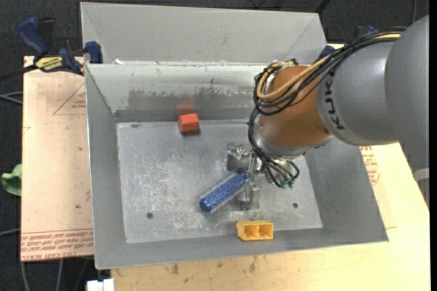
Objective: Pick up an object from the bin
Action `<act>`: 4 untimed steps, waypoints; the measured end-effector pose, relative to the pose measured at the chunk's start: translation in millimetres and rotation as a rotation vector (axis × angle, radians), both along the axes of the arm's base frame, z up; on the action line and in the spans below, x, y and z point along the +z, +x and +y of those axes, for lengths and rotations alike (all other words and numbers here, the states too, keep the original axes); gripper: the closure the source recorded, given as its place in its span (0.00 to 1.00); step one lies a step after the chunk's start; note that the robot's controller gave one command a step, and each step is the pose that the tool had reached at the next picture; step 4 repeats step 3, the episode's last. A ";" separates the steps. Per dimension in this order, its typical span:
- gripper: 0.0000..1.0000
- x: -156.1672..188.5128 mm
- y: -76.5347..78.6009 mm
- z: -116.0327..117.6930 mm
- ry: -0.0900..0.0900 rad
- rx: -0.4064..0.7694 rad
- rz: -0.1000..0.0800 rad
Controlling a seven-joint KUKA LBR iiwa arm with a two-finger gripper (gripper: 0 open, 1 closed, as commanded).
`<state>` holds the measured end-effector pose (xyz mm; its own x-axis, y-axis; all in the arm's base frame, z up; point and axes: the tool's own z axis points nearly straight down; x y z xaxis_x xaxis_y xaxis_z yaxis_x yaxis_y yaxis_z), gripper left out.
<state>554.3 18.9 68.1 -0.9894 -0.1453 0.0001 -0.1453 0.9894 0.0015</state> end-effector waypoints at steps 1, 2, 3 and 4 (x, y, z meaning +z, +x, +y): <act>1.00 3.5 -0.1 -0.2 0.000 0.000 -0.001; 1.00 116.9 -4.5 -6.1 0.000 -0.038 -0.009; 1.00 187.5 -6.5 5.9 0.000 -0.012 -0.010; 1.00 187.5 -6.5 5.9 0.000 -0.012 -0.010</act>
Offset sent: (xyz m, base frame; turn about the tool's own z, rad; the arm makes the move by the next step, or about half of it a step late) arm 0.0000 0.0000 0.0000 0.0000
